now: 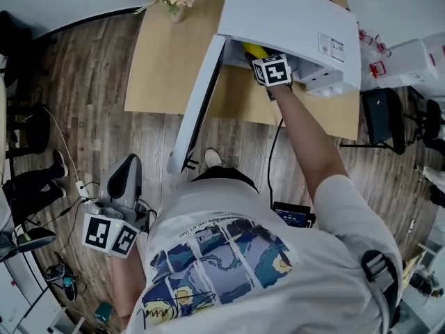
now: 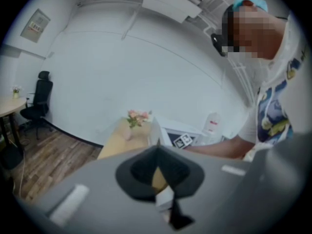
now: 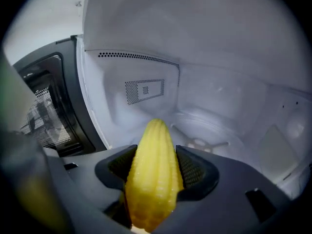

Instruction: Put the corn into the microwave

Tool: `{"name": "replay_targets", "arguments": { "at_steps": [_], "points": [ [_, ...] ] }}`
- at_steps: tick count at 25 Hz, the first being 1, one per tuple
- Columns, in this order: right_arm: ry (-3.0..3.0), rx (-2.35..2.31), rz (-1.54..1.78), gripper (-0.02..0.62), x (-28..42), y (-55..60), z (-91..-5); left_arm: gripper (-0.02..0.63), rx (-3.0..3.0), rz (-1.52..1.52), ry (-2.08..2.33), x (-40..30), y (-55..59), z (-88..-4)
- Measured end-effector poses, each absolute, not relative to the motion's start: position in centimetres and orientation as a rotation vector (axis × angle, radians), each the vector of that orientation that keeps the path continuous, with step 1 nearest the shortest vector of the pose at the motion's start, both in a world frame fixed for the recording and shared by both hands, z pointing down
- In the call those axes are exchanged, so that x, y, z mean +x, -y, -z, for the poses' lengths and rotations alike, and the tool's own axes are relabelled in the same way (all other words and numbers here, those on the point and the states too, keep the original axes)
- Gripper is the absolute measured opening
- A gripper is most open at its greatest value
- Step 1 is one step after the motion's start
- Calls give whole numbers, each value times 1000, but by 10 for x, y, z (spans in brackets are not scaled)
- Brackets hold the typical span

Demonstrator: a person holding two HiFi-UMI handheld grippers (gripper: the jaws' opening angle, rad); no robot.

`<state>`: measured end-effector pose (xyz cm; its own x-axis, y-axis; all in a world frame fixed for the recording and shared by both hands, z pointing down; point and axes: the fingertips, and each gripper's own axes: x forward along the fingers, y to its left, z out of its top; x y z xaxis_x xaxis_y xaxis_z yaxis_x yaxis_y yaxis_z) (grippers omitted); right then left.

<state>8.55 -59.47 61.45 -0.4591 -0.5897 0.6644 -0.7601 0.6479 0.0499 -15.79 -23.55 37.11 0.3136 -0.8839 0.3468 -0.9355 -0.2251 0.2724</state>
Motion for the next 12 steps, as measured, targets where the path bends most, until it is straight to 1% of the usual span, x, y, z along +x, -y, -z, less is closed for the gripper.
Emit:
{"name": "replay_targets", "arguments": {
  "at_steps": [12],
  "points": [
    [2190,1055,-257,249,70,617,-622,6,2104,-171,1650,-168,232,-376]
  ]
}}
